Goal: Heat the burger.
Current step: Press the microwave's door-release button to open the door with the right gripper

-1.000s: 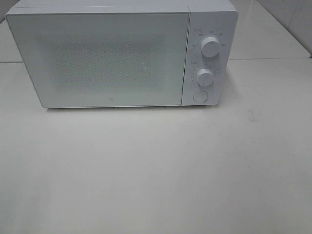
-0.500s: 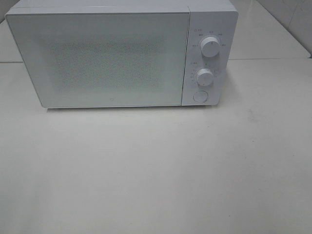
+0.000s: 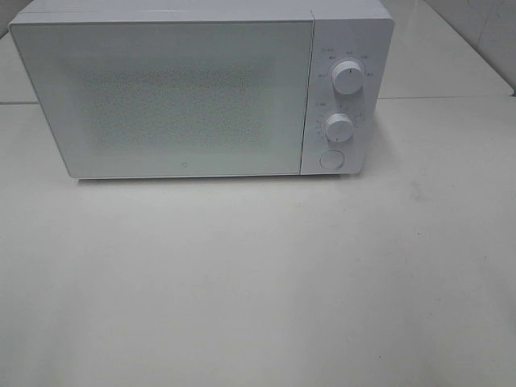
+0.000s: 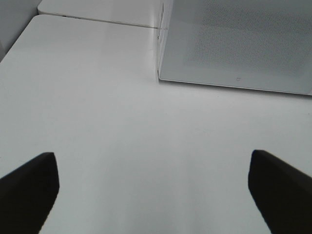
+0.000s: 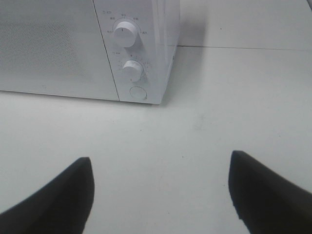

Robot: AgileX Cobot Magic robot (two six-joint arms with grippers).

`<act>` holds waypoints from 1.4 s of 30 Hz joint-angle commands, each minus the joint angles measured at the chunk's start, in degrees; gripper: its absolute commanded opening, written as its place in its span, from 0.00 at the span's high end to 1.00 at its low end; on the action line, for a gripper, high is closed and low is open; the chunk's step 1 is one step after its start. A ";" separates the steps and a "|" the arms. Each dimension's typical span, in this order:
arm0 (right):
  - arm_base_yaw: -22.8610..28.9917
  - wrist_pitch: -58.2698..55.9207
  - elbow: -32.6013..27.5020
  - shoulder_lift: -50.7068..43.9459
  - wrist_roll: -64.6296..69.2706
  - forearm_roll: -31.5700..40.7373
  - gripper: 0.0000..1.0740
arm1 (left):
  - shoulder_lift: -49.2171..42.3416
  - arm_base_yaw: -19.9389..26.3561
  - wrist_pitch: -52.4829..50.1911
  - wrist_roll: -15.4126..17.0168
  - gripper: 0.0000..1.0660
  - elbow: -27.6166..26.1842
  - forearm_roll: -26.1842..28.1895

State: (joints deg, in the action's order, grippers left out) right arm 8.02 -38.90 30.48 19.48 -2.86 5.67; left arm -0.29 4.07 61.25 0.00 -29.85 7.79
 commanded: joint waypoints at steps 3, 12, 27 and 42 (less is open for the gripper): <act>-0.17 6.36 0.52 6.02 -0.74 -0.06 0.29 | -0.92 -0.23 -0.06 0.00 0.08 0.23 0.06; -0.17 18.96 0.52 19.54 -0.74 0.17 0.29 | -0.92 -0.23 -0.06 0.00 0.08 0.23 0.06; 0.11 44.52 0.46 40.16 -0.29 -3.04 0.29 | -0.92 -0.23 -0.06 0.00 0.08 0.23 0.06; 0.17 75.11 -6.42 55.81 -0.57 0.00 0.29 | -0.92 -0.23 -0.06 0.00 0.08 0.23 0.06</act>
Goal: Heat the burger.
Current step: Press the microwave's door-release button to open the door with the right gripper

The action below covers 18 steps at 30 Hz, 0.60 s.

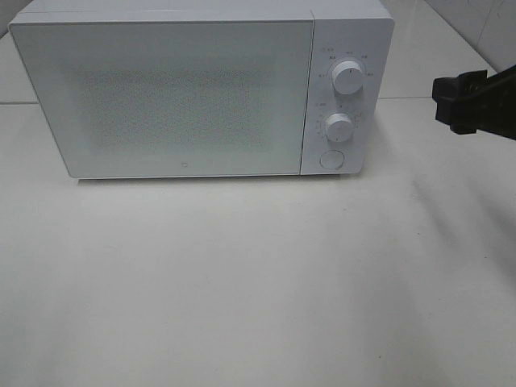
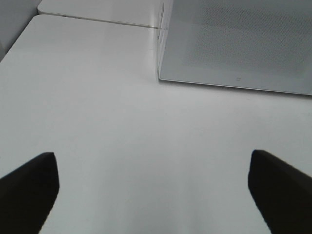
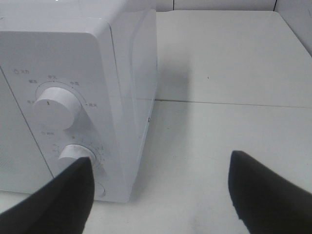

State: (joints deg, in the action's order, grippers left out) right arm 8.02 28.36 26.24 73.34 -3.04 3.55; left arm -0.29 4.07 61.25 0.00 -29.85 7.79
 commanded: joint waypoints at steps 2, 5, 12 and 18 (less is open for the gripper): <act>0.17 11.40 -3.50 3.61 -0.57 2.92 0.29 | -0.92 -0.23 -0.06 0.00 0.08 0.23 0.06; 0.17 14.90 -4.87 6.36 -0.63 2.92 0.29 | -0.92 -0.23 -0.06 0.00 0.08 0.23 0.06; 2.98 26.41 -8.82 12.38 -3.84 9.74 0.29 | -0.92 -0.23 -0.06 0.00 0.08 0.23 0.06; 8.94 29.62 -9.34 15.53 -8.14 15.41 0.29 | -0.92 -0.23 -0.06 0.00 0.08 0.23 0.06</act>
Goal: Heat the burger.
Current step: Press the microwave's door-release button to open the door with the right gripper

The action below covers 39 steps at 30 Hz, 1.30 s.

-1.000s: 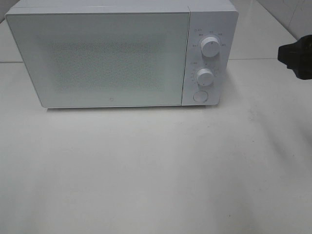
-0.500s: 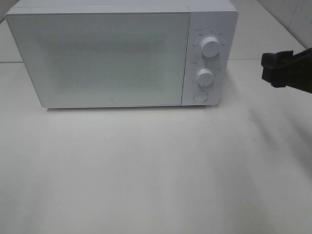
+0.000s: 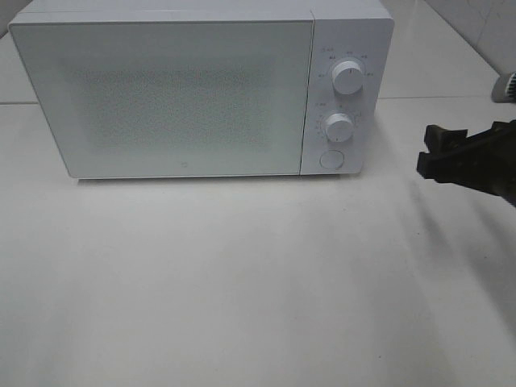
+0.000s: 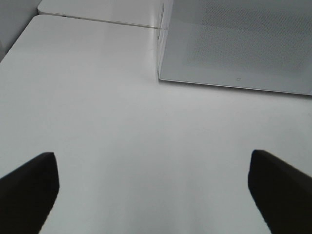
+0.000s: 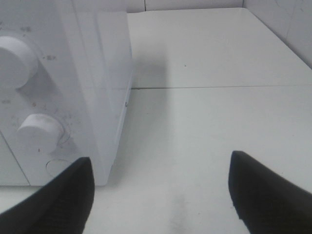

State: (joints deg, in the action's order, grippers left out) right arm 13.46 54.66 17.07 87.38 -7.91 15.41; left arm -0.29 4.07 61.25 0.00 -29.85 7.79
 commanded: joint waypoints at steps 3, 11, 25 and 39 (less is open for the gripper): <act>10.08 7.22 -0.06 5.04 -3.50 10.08 0.29 | -0.92 -0.23 -0.06 0.00 0.08 0.23 0.06; 23.03 10.49 1.38 8.77 -7.91 21.89 0.29 | -0.92 -0.23 -0.06 0.00 0.08 0.23 0.06; 31.63 9.85 7.56 14.04 -8.19 30.65 0.29 | -0.92 -0.23 -0.06 0.00 0.08 0.23 0.06; 32.09 8.65 8.65 15.01 -2.69 32.54 0.33 | -0.92 -0.23 -0.06 0.00 0.08 0.23 0.06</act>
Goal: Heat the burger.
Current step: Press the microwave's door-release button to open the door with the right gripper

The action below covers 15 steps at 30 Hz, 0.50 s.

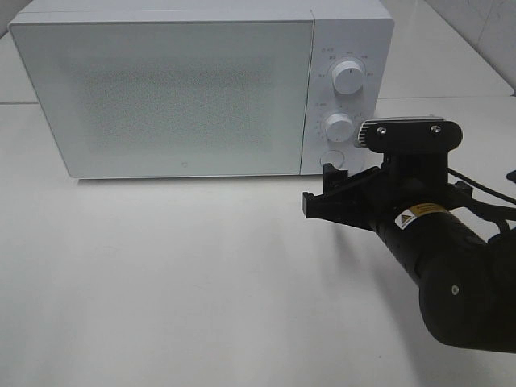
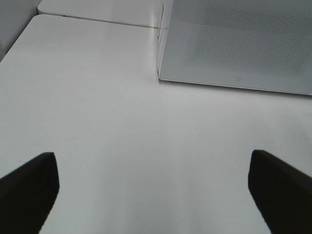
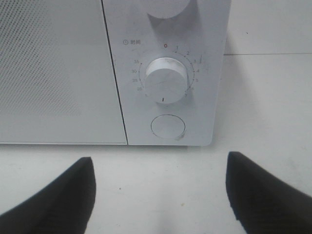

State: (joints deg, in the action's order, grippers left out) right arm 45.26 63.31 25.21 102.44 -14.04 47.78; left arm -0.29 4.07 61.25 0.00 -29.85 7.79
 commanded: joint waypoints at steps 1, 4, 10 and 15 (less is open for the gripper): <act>0.29 0.00 0.52 -0.06 8.19 0.23 0.35 | -0.92 -0.23 -0.06 0.00 0.08 0.23 0.06; 0.29 -0.06 0.52 -0.06 17.53 0.17 0.41 | -0.92 -0.23 -0.06 0.00 0.08 0.23 0.06; 0.29 -0.52 0.52 -0.06 41.14 -0.29 0.55 | -0.92 -0.23 -0.06 0.00 0.08 0.23 0.06; 0.29 -3.32 0.52 -0.06 60.10 -0.52 0.71 | -0.92 -0.23 -0.06 0.00 0.08 0.23 0.06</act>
State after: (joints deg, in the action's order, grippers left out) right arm 45.26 60.50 25.21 102.44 42.80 48.01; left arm -0.29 4.07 61.25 0.00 -29.85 7.79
